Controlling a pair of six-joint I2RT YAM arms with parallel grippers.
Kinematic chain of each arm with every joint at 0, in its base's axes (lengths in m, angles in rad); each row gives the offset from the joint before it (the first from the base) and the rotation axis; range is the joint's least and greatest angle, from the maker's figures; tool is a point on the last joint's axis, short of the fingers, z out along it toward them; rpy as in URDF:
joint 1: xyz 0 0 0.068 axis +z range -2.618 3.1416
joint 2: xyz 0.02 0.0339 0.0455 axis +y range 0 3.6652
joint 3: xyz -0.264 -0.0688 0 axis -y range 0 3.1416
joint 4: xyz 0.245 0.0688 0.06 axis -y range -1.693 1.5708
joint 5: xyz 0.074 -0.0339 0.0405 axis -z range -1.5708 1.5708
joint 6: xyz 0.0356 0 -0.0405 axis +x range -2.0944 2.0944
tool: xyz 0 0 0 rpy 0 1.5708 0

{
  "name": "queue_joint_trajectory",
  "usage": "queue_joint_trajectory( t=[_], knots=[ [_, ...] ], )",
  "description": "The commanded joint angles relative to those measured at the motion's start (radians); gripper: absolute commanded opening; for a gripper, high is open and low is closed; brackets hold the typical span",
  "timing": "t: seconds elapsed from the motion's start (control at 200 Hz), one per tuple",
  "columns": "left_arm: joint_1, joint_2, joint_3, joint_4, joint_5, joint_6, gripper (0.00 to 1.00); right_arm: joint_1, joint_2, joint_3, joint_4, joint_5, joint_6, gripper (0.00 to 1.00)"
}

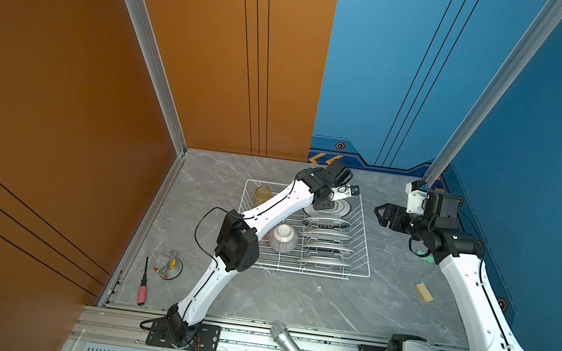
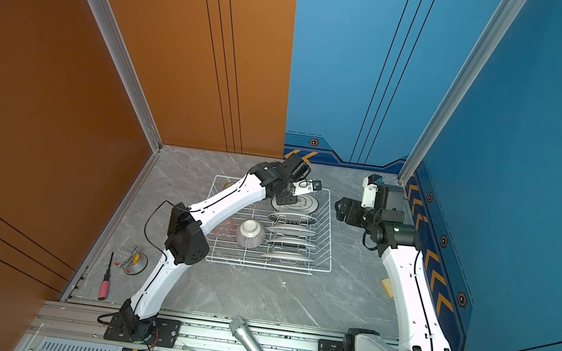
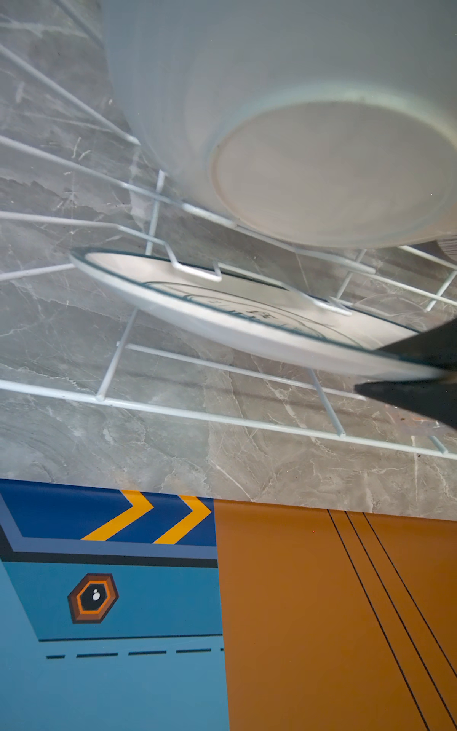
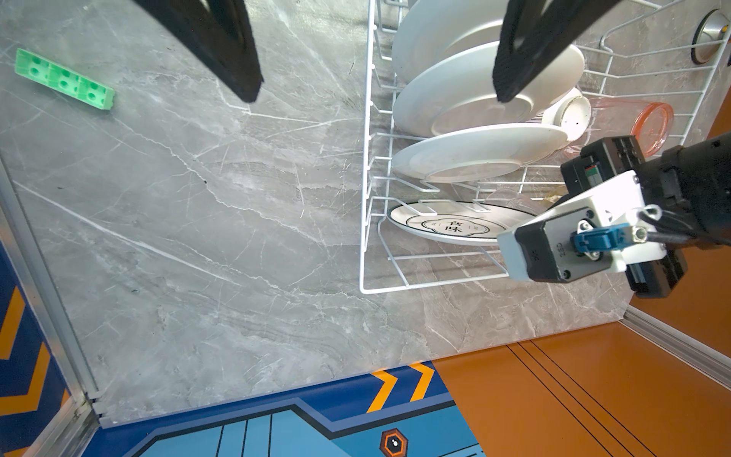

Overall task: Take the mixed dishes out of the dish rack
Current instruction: 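Lift the white plate out of the rack with the left gripper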

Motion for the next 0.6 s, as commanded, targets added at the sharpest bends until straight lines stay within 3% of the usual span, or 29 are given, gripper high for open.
queue_joint_trajectory(
  t=[0.0, 0.596],
  knots=[
    [-0.046, -0.02, 0.039, 0.008, 0.013, -0.052, 0.0, -0.008, -0.025, -0.012, 0.012, -0.02, 0.016, 0.9],
    [-0.079, -0.105, 0.037, 0.039, -0.104, -0.043, 0.0, -0.008, -0.025, -0.016, 0.031, -0.031, 0.025, 0.9]
  ],
)
